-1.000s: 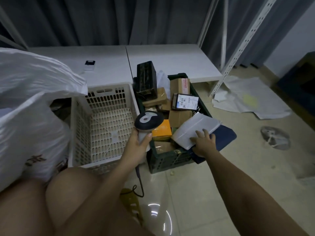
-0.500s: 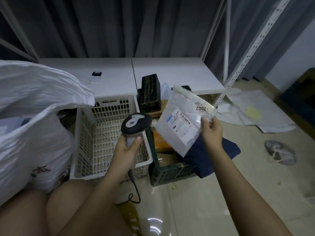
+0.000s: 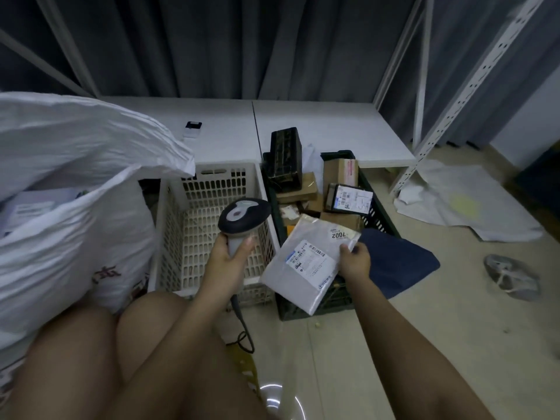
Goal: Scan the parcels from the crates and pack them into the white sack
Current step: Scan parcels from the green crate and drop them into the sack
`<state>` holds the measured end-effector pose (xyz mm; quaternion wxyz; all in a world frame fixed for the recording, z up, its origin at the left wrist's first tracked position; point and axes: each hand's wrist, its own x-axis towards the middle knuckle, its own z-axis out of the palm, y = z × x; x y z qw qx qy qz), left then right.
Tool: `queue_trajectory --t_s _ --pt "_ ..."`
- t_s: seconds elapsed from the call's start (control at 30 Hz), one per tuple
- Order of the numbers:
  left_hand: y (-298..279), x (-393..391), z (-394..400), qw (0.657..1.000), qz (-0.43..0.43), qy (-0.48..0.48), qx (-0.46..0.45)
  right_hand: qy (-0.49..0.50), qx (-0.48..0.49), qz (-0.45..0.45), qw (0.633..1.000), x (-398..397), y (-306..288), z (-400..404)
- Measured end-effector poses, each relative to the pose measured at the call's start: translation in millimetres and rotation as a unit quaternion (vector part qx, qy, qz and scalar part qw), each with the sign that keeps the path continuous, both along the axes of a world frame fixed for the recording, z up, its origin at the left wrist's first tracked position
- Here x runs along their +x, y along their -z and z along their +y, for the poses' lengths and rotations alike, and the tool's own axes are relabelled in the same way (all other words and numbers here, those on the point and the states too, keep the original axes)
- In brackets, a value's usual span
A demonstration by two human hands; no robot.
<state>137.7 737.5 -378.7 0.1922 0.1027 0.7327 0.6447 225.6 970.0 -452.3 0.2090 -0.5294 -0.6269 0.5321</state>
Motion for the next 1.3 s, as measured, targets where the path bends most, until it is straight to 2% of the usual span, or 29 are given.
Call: queue_trajectory --t_s 0.13,0.33,0.4,0.47,0.5,0.57,0.73,0.83,0.97,1.03,1.13,1.3 --pt "1.2 -1.7 -7.7 1.000 0.010 -0.011 -0.016 -0.017 0.065 -0.063 0.996 8.2 0.1 -1.4" --pt "0.8 5.9 -5.9 1.000 0.007 0.008 -0.008 -0.169 0.147 -0.216 0.950 23.1 11.9 0.7" --pt "2.8 8.9 -3.2 1.000 0.004 0.015 -0.008 -0.192 0.196 -0.299 0.914 23.4 16.1 -0.3" --pt "7.1 10.6 -1.0 1.000 -0.003 0.009 -0.012 -0.218 0.246 -0.408 0.851 20.7 18.5 -2.1" --pt "9.0 11.4 0.0 1.000 -0.007 0.006 -0.013 -0.235 0.264 -0.440 0.825 19.1 19.0 -2.4" --pt "12.3 12.3 1.3 1.000 -0.011 0.003 -0.013 -0.271 0.278 -0.450 0.804 14.1 20.8 0.2" --pt "21.9 10.6 1.8 1.000 -0.027 0.002 -0.004 -0.384 0.219 -0.378 0.813 -10.0 28.9 14.1" --pt "30.0 7.0 2.1 1.000 -0.024 -0.003 -0.004 -0.392 0.192 -0.356 0.826 -30.3 33.9 24.1" --pt "39.3 3.7 3.5 1.000 -0.024 -0.008 -0.009 -0.412 0.157 -0.364 0.821 -54.7 39.8 31.3" --pt "40.2 4.3 6.4 0.999 -0.034 -0.014 -0.013 -0.397 0.122 -0.364 0.834 -60.8 46.6 29.9" --pt "41.3 4.7 10.6 0.999 -0.040 -0.017 -0.027 -0.320 0.092 -0.345 0.878 -62.8 54.2 27.6" --pt "42.5 2.6 11.9 0.998 -0.049 -0.014 -0.022 -0.276 0.175 -0.254 0.910 -66.6 35.0 41.3"
